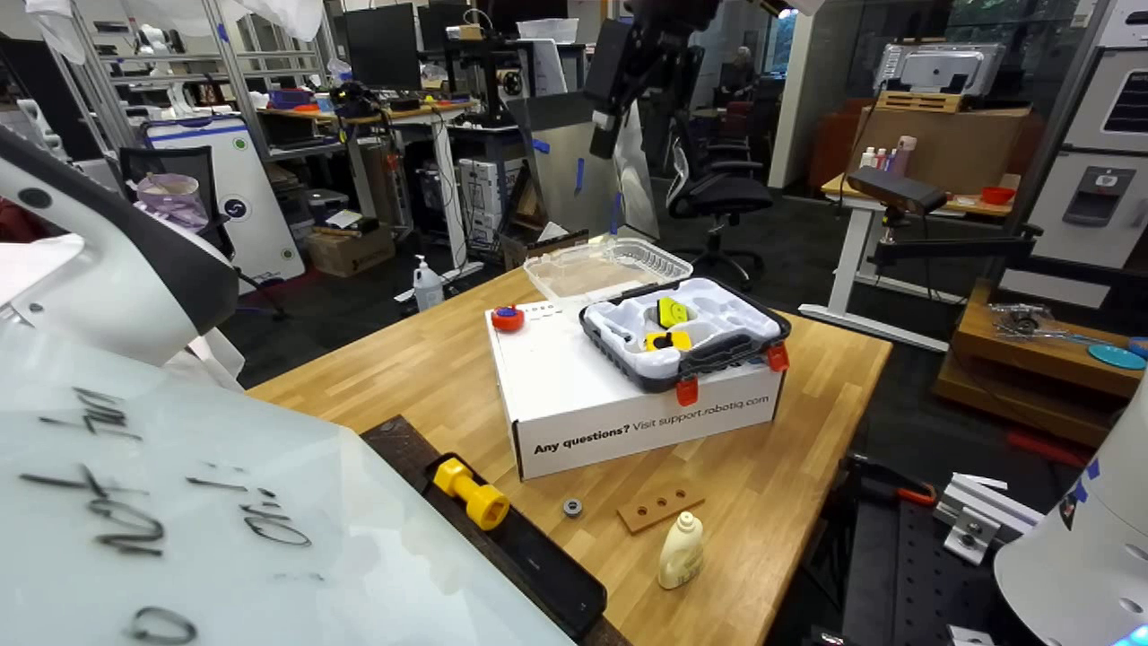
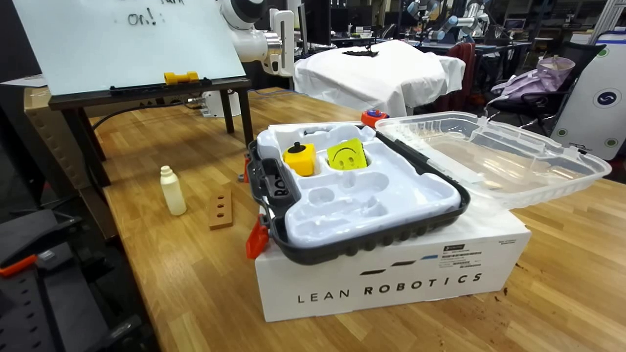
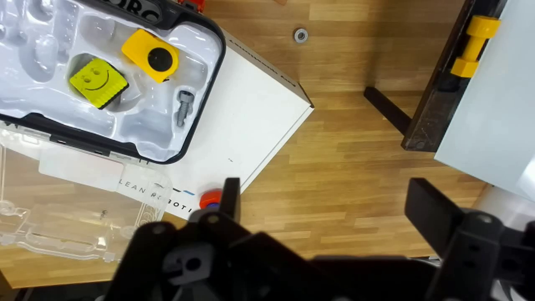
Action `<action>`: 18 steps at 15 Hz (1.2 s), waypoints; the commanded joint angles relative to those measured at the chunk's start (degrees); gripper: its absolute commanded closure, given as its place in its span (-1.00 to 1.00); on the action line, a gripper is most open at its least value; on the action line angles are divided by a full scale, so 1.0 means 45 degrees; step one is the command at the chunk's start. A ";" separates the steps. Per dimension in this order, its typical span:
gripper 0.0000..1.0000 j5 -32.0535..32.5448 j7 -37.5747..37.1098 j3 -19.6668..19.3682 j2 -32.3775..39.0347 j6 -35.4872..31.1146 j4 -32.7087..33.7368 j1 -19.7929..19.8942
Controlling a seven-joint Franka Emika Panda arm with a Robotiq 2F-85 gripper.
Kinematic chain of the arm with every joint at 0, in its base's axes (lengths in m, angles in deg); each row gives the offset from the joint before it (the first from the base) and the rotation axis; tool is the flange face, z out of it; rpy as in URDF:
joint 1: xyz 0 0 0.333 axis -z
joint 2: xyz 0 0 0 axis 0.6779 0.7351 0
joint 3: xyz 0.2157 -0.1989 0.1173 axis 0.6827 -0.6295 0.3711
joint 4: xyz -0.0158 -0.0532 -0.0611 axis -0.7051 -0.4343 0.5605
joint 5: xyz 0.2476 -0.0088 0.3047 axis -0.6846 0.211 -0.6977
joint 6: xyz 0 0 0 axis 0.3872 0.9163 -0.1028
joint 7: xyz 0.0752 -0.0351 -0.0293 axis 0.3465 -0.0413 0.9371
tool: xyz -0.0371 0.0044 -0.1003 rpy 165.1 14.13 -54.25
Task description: Remove the yellow object from the whiteboard and put it in the black and white case on the table
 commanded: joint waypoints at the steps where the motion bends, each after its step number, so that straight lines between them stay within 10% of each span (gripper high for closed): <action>1: -1.00 -0.0140 0.0380 -0.0035 -0.0048 0.0094 -0.0012 -0.0110; 18: -1.00 0.0556 0.0500 0.1049 0.2002 -0.0661 0.0477 -0.0812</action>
